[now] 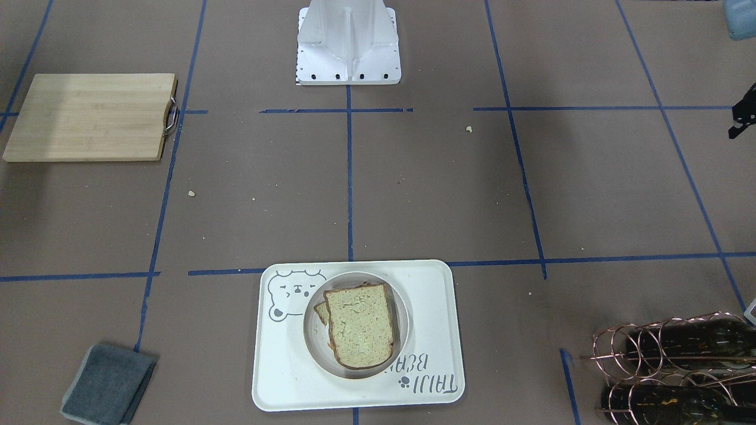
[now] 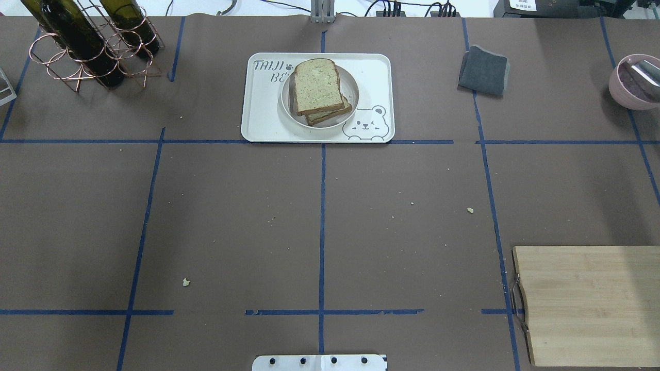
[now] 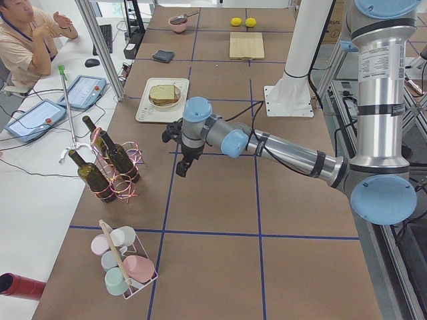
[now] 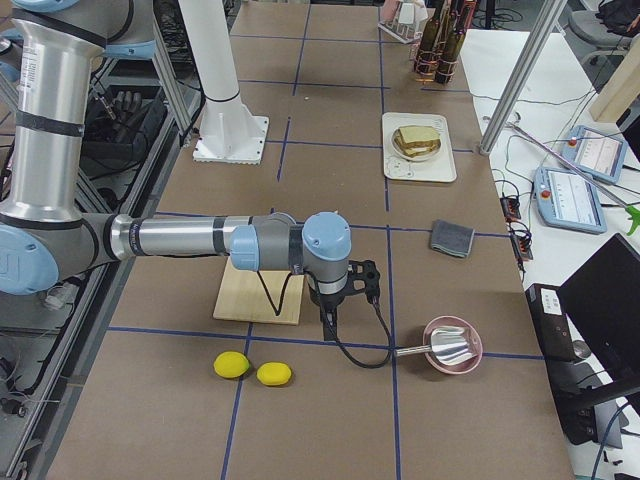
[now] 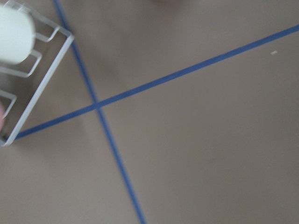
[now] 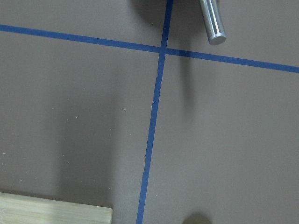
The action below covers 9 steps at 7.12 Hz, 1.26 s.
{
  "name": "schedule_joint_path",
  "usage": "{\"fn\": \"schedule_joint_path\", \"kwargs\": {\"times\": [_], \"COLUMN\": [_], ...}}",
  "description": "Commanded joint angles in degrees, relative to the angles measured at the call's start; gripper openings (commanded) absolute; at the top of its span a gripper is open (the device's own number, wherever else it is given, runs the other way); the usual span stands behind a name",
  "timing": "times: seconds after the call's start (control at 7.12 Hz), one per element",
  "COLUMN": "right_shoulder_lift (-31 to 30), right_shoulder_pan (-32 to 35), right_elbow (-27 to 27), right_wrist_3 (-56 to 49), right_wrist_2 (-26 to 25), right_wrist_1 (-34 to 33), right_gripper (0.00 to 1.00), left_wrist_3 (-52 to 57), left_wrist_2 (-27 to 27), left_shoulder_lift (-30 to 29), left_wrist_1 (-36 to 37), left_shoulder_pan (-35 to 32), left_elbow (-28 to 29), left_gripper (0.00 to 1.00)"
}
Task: Make sandwich and place on tray
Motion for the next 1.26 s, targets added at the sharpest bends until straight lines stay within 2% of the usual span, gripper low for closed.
{"fn": "schedule_joint_path", "kwargs": {"times": [0.0,0.28,0.56,1.12], "right_shoulder_lift": [-0.8,-0.8,-1.3,-2.0], "right_shoulder_pan": [0.0,-0.1,0.0,0.0], "right_elbow": [-0.1,-0.2,-0.2,-0.2], "right_wrist_3": [0.0,0.0,0.1,0.1], "right_wrist_2": [1.2,1.2,1.2,0.6], "right_wrist_1": [-0.2,0.2,0.1,0.4], "right_gripper": [1.0,1.0,1.0,1.0], "left_wrist_3": [5.7,5.4,5.6,5.7], "left_wrist_2": [-0.5,-3.5,-2.8,-2.5], "left_shoulder_lift": [5.3,7.2,6.0,5.7], "left_wrist_1": [1.3,1.7,11.3,11.5], "left_shoulder_pan": [-5.4,-5.6,-5.7,-5.8], "left_elbow": [2.4,1.7,-0.6,-2.1], "left_gripper": [1.0,1.0,1.0,1.0]}}
